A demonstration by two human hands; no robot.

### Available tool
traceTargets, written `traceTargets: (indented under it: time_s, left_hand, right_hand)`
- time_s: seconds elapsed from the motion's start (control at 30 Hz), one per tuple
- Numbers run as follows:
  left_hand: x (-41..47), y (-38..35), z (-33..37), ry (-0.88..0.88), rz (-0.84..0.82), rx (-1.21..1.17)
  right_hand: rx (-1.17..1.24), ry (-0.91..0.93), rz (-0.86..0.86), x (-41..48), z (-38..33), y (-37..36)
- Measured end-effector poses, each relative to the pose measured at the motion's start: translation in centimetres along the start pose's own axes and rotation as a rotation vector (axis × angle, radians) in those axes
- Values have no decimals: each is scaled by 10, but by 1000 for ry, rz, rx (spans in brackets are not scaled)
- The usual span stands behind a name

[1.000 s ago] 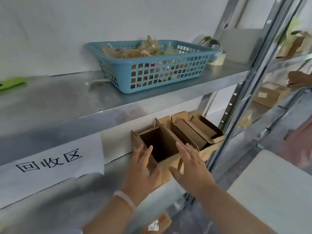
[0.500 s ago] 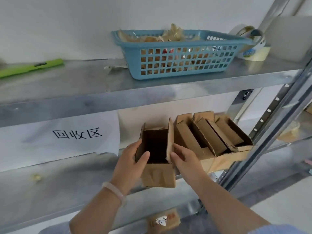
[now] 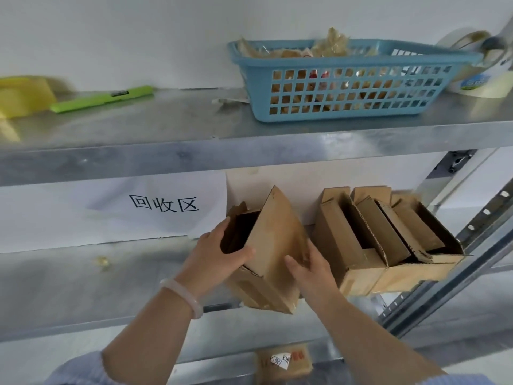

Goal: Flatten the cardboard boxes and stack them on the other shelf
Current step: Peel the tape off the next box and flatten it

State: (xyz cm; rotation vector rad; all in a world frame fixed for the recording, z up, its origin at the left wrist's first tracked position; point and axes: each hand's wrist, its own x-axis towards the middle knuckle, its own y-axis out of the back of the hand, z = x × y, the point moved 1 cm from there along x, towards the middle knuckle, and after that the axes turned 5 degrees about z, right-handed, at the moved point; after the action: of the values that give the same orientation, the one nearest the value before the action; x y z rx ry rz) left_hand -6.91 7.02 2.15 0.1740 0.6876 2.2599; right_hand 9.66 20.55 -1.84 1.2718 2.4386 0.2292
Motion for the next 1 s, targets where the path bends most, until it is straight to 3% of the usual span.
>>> traceTargets:
  time_s: [0.1,0.17,0.3,0.43,0.53,0.6,0.7,0.77,0.83,0.93,1.0]
  left_hand:
    - [-10,4,-8,-32,-1,-204]
    - [-16,4,-15,-5,-5,-321]
    - [-21,-1,-43,153,-80,-526]
    - [-26,-10,-56,200,-193,-482]
    - [-30,-19,-55,249,-121,-480]
    - [-31,-18,-57,273,14,-548]
    - [-28,-6,-62,230,285,-385]
    - [-25,7,-63,179,379,-221]
    - [-22,18,-62,94,403,-131]
    - [-15,25,-53,-19,306,-201]
    - [-12,26,-49,-47,258,-215]
  right_hand:
    - [188,-291,-107,-1,14,4]
    - [274,-283,-76,-2,19,3]
    - [204,-67,114,3,5,11]
    - [-164,239,150,5,-14,17]
    - [-332,448,174,1,-26,13]
    - [-412,539,170,0,-32,10]
    - [-468,612,164,-2,-37,6]
    - [-492,676,145,-6,-42,4]
    - [-521,799,126,-11,-51,-1]
    - [-554,1091,74,-18,-64,-11]
    - [-606,1183,23,-21,-67,-18]
